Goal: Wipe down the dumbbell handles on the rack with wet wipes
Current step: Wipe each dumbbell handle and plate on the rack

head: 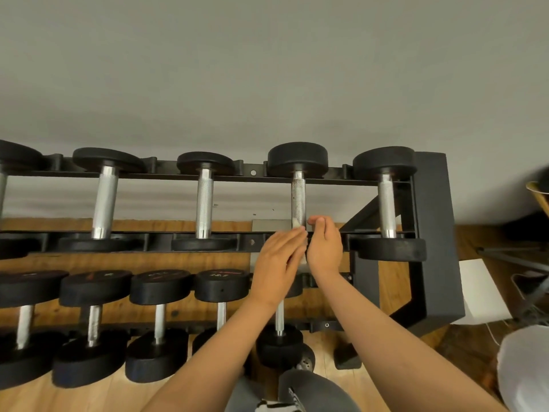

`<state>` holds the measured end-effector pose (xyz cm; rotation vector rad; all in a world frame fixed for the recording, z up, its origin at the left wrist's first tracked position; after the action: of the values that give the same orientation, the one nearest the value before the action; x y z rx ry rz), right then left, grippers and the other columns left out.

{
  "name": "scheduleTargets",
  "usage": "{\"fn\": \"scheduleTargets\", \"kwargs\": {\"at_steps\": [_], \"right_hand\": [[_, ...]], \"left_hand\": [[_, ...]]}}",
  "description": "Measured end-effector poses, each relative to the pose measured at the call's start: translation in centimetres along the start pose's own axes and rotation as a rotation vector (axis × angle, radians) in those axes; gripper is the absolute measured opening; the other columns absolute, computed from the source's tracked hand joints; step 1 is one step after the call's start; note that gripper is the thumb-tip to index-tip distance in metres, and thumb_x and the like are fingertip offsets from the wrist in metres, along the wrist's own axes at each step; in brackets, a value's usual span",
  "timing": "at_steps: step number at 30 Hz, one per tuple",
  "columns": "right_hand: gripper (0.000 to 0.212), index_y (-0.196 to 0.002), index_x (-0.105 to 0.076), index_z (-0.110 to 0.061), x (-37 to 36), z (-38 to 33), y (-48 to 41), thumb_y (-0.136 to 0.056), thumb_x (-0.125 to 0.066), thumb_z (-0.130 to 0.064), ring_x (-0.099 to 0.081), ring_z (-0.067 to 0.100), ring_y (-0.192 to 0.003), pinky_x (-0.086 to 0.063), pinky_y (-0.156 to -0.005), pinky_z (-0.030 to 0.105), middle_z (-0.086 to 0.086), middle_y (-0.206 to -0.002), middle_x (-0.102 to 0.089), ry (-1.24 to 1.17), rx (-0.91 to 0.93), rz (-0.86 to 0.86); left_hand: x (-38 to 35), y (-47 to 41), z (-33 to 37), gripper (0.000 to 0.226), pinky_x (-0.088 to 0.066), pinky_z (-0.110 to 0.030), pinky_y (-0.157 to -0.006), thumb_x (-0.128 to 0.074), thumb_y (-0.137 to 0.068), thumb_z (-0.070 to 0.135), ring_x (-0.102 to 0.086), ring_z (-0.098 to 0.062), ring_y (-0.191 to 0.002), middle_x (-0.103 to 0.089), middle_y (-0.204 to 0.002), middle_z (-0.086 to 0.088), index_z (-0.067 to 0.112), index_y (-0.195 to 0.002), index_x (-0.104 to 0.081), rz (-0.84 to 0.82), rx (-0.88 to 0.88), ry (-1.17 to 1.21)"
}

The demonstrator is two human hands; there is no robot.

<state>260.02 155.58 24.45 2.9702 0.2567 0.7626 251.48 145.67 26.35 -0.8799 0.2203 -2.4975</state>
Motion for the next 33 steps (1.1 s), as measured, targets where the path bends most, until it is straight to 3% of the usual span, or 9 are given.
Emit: {"fn": "scheduleTargets", "kwargs": {"at_steps": [4, 6, 9, 11, 16, 19, 24, 28, 33], "right_hand": [[0.028, -0.098, -0.059, -0.023, 0.0, -0.2, 0.0, -0.105, -0.032, -0.027, -0.057, 0.010, -0.097, -0.041, -0.077, 0.025, -0.008, -0.097, -0.063, 0.033, -0.002, 0.022], [0.027, -0.096, -0.058, -0.023, 0.0, -0.3, 0.0, -0.105, -0.033, -0.026, -0.057, 0.010, -0.095, -0.042, -0.075, 0.024, -0.008, -0.095, -0.062, 0.056, 0.011, 0.035], [0.026, -0.094, -0.057, -0.024, 0.1, -0.2, 0.0, -0.105, -0.033, -0.024, -0.059, 0.012, -0.093, -0.046, -0.077, 0.029, -0.009, -0.092, -0.062, 0.059, 0.031, 0.058], [0.026, -0.095, -0.057, -0.022, 0.3, 0.0, -0.2, -0.105, -0.033, -0.024, -0.060, 0.014, -0.093, -0.048, -0.080, 0.033, -0.008, -0.092, -0.063, 0.043, 0.026, 0.057], [0.026, -0.099, -0.059, -0.019, 0.6, 0.4, -0.4, -0.105, -0.033, -0.024, -0.060, 0.013, -0.097, -0.044, -0.078, 0.023, -0.005, -0.097, -0.064, 0.009, -0.003, 0.022], [0.025, -0.097, -0.058, -0.021, 0.5, 0.3, -0.4, -0.105, -0.034, -0.023, -0.059, 0.012, -0.097, -0.041, -0.078, 0.021, -0.006, -0.096, -0.064, 0.009, 0.009, 0.022], [0.026, -0.094, -0.058, -0.022, 0.6, 0.4, -0.3, -0.105, -0.034, -0.023, -0.059, 0.012, -0.097, -0.040, -0.078, 0.019, -0.005, -0.096, -0.065, -0.012, -0.025, 0.017], [0.027, -0.094, -0.058, -0.020, 0.5, 0.5, -0.4, -0.105, -0.034, -0.023, -0.060, 0.013, -0.097, -0.039, -0.075, 0.015, -0.003, -0.096, -0.065, -0.021, -0.036, 0.019], [0.027, -0.090, -0.057, -0.024, 0.5, 0.6, -0.4, -0.104, -0.034, -0.023, -0.061, 0.016, -0.097, -0.043, -0.080, 0.026, -0.002, -0.096, -0.066, -0.021, -0.043, 0.038]], "left_hand": [[-0.2, -0.1, -0.6, 0.049, -0.039, -0.025, -0.096, -0.045, -0.097, 0.031, -0.047, -0.015, -0.107, -0.055, -0.116, -0.007, 0.016, -0.144, -0.044, 0.050, -0.054, -0.200], [-0.4, 0.8, -0.7, 0.049, -0.040, -0.028, -0.092, -0.044, -0.097, 0.029, -0.045, -0.017, -0.106, -0.051, -0.117, -0.008, 0.016, -0.144, -0.043, 0.059, -0.075, -0.246], [-1.1, 1.6, -0.3, 0.049, -0.041, -0.037, -0.107, -0.040, -0.097, 0.022, -0.044, -0.021, -0.127, -0.047, -0.138, -0.009, 0.015, -0.146, -0.037, 0.012, -0.100, -0.223], [-1.8, 1.0, 0.0, 0.050, -0.028, -0.040, -0.118, -0.036, -0.100, 0.021, -0.035, -0.019, -0.140, -0.042, -0.149, -0.010, 0.015, -0.149, -0.030, -0.040, -0.111, -0.206], [-2.5, 2.5, -0.6, 0.053, -0.014, -0.037, -0.123, -0.031, -0.104, 0.023, -0.018, -0.014, -0.150, -0.022, -0.162, 0.001, 0.027, -0.154, -0.014, -0.045, 0.020, -0.060], [-2.4, 3.4, -0.9, 0.053, -0.005, -0.027, -0.123, -0.028, -0.106, 0.028, -0.009, -0.007, -0.151, -0.009, -0.164, 0.013, 0.034, -0.155, -0.010, -0.011, 0.121, 0.040], [-1.9, 2.5, -2.3, 0.050, -0.009, -0.012, -0.117, -0.030, -0.102, 0.032, -0.010, 0.007, -0.146, -0.016, -0.161, 0.016, 0.034, -0.151, -0.018, 0.062, 0.399, 0.260], [-2.3, 4.5, -2.3, 0.050, -0.016, -0.020, -0.119, -0.030, -0.104, 0.028, -0.016, 0.005, -0.146, -0.021, -0.159, 0.021, 0.039, -0.151, -0.017, 0.134, 0.506, 0.359], [-1.5, 3.7, -3.8, 0.067, -0.023, -0.031, -0.121, -0.035, -0.101, -0.003, -0.027, -0.004, -0.145, -0.033, -0.156, 0.009, 0.051, -0.138, -0.026, 0.125, 0.540, 0.350]]}}
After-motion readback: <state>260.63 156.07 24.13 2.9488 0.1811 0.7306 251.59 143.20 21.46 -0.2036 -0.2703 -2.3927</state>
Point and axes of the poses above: each hand's wrist, its own y-axis away from the middle knuckle, its own x-axis out of the back of the hand, z = x × y, the point moved 6 cm from there along -y, towards the middle knuckle
